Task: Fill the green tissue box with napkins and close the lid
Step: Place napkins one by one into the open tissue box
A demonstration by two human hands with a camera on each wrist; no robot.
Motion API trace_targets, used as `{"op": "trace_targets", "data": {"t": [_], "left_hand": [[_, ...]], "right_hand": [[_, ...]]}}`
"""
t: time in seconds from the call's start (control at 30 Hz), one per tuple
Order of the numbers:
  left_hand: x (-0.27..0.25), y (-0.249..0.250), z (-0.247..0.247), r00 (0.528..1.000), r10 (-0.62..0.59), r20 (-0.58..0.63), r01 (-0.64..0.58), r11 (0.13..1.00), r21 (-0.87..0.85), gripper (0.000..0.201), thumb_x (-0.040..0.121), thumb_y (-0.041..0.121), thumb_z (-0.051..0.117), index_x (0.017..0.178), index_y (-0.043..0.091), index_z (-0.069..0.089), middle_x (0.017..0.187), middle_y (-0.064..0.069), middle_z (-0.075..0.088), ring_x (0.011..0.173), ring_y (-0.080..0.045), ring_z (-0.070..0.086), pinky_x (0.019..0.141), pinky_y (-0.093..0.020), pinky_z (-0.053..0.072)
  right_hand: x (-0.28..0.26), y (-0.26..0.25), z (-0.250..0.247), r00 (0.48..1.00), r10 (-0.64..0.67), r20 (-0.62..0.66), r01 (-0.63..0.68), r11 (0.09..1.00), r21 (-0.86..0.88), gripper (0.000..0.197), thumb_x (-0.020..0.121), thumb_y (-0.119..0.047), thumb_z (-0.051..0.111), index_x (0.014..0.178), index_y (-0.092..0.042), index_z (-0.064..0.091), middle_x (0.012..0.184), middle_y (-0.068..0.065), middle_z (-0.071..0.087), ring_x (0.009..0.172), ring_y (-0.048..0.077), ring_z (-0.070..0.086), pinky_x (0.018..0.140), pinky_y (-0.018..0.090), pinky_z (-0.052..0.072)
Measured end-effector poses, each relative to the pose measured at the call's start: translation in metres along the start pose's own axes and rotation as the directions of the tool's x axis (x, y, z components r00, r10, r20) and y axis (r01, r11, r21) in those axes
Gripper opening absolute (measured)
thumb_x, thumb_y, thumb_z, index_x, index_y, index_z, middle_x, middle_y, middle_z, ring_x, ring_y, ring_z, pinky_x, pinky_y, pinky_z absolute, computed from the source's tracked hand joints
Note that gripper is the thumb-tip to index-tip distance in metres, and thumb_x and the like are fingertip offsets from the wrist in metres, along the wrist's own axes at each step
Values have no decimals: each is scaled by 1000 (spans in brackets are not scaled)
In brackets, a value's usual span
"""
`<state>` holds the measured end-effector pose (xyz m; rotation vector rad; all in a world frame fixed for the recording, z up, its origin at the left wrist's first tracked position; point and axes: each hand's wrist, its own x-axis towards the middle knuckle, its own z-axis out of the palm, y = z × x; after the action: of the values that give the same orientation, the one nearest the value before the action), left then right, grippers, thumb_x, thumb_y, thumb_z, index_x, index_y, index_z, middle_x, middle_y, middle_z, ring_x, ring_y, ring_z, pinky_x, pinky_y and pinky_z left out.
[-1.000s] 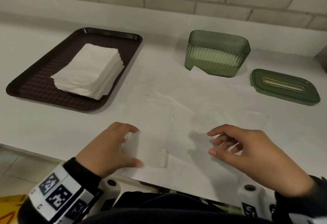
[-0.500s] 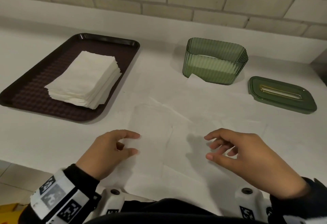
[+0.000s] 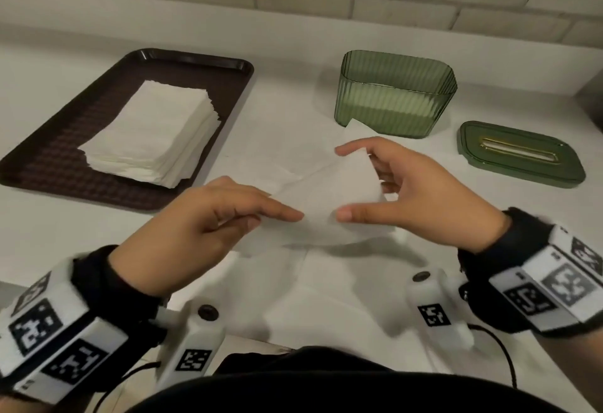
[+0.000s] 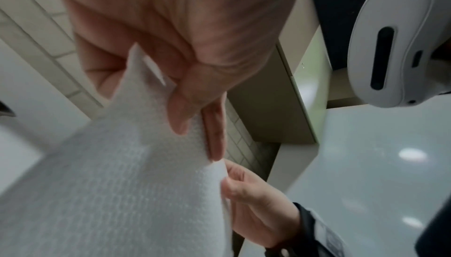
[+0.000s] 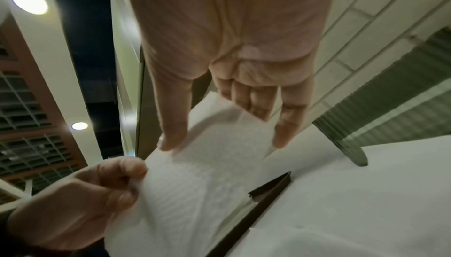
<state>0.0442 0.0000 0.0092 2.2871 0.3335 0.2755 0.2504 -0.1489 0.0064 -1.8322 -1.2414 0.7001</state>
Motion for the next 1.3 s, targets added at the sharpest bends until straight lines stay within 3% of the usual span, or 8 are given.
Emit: {"op": "trace_targets", "data": {"t": [0.1, 0.27, 0.37, 0.5, 0.6, 0.87, 1.17, 1.3], "left_hand": [[8, 4, -6, 999, 43, -3, -43, 999, -25, 32, 82, 29, 57, 107, 48, 62, 107, 29, 63, 102, 0, 57, 86, -8, 41], [27, -14, -5, 977, -112, -182, 77, 979, -188, 65, 63, 59, 61, 123, 48, 40, 116, 23, 57, 99, 4, 53, 79, -20, 45], [33, -22, 6, 977, -209, -45, 213, 972, 103, 93, 65, 77, 54, 143, 38, 21, 139, 26, 36, 125, 7, 39, 97, -15, 37], [37, -30, 33, 987, -76, 145, 0, 886, 464, 103, 61, 92, 10, 143, 35, -15, 153, 12, -11, 145, -9, -7, 117, -26, 4], [43, -33, 50, 935, -134, 328, -82, 819, 568, 100, 58, 90, 2, 136, 36, -30, 148, 8, -31, 142, -14, -23, 119, -32, -4], [78, -19, 78, 892, -214, 399, -78, 796, 601, 74, 86, 58, 50, 145, 21, 23, 139, 1, 28, 126, -18, 29, 106, -31, 35], [98, -13, 84, 894, -188, 407, -58, 852, 520, 54, 79, 42, 67, 125, 25, 44, 124, 8, 40, 115, -13, 40, 96, -24, 38], [97, -12, 85, 900, -170, 402, -62, 862, 504, 30, 91, 38, 52, 118, 26, 49, 118, 8, 52, 109, -13, 50, 84, -22, 35]], "right_hand": [[7, -7, -9, 999, -38, 0, 38, 999, 31, 26, 73, -19, 77, 97, -18, 69, 93, -1, 73, 82, 10, 70, 75, 24, 56], [20, -3, -41, 984, -28, -175, 29, 1000, 5, 16, 78, -18, 73, 93, -17, 70, 91, 5, 75, 81, 23, 71, 76, 42, 57], [26, 1, -70, 960, -41, -276, 44, 999, 3, 13, 85, -15, 66, 97, -19, 69, 86, -7, 75, 75, 13, 69, 73, 35, 58], [32, -1, -103, 914, -60, -402, 24, 995, -94, 23, 93, -5, 55, 114, -11, 60, 82, -13, 73, 67, -7, 65, 61, 11, 53], [39, -4, -119, 879, -68, -473, -42, 975, -219, 30, 95, -12, 53, 125, -15, 55, 105, -2, 65, 83, 2, 64, 71, 13, 54], [93, 16, -152, 770, 199, -606, -261, 965, -15, 45, 94, -9, 50, 138, -13, 40, 126, 5, 54, 108, 19, 56, 91, 34, 50], [157, 59, -160, 717, 470, -514, -353, 882, 313, 44, 93, 4, 41, 136, -5, 39, 122, 10, 48, 106, 26, 52, 74, 38, 54], [172, 77, -157, 717, 466, -519, -436, 880, 188, 49, 90, -1, 42, 138, -6, 37, 121, 10, 49, 113, 29, 52, 94, 41, 48]]}}
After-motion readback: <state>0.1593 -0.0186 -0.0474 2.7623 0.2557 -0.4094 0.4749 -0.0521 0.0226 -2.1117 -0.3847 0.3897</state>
